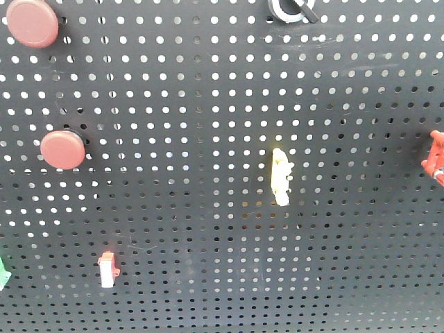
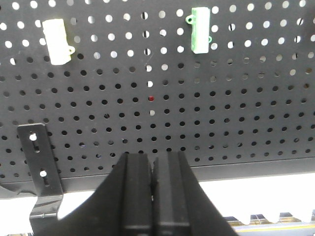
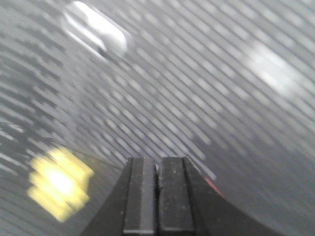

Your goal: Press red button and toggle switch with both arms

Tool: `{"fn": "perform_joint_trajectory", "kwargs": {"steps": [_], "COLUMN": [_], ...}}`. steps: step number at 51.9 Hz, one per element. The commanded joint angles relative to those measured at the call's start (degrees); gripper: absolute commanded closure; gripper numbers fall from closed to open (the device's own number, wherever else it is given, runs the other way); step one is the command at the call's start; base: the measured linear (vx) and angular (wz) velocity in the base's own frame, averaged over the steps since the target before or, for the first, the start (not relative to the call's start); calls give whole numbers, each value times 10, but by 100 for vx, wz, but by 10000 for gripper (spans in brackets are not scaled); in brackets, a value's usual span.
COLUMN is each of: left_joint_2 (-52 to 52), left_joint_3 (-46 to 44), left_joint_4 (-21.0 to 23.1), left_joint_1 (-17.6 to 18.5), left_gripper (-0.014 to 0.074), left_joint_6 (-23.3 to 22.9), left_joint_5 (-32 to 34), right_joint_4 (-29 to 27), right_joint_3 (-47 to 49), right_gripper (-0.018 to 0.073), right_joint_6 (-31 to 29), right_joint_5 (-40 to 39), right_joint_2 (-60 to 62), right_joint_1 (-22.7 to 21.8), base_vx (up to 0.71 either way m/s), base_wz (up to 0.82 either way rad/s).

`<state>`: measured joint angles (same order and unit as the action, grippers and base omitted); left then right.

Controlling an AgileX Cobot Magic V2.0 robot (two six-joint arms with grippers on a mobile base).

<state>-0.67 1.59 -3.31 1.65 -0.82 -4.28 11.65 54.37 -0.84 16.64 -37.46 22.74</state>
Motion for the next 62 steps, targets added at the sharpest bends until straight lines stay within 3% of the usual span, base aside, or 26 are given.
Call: {"fn": "perform_joint_trajectory", "kwargs": {"steps": [1,12,19,30,35,62], "left_joint_2": [-8,-8,-8,-8,-9,-8], "left_joint_3": [19,19,19,19,19,19], "left_joint_4": [6,6,6,6,6,6], "left_joint_1": [0,0,0,0,0,0], "left_gripper": [594,594,594,594,594,594], "left_joint_6": [-1,-1,-1,-1,-1,-1], "left_joint_5": [49,49,49,50,48,47], "right_joint_4": [-3,-82,-104,-66,-71,-72], "right_joint_3": [-80,-290,-414,-573,-563,-568], "right_gripper": [559,559,559,559,559,559], "right_joint_6": [-9,0,0,2,5,8], "right_joint_5": [-88,-107,-112,-173,-107,-105], "right_joint_2": [65,213,299,392,387,390], "right_joint_1": [-77,-210,-250,-251,-251,-251], "base_vx": [0,0,0,0,0,0], "base_wz": [0,0,0,0,0,0]}}
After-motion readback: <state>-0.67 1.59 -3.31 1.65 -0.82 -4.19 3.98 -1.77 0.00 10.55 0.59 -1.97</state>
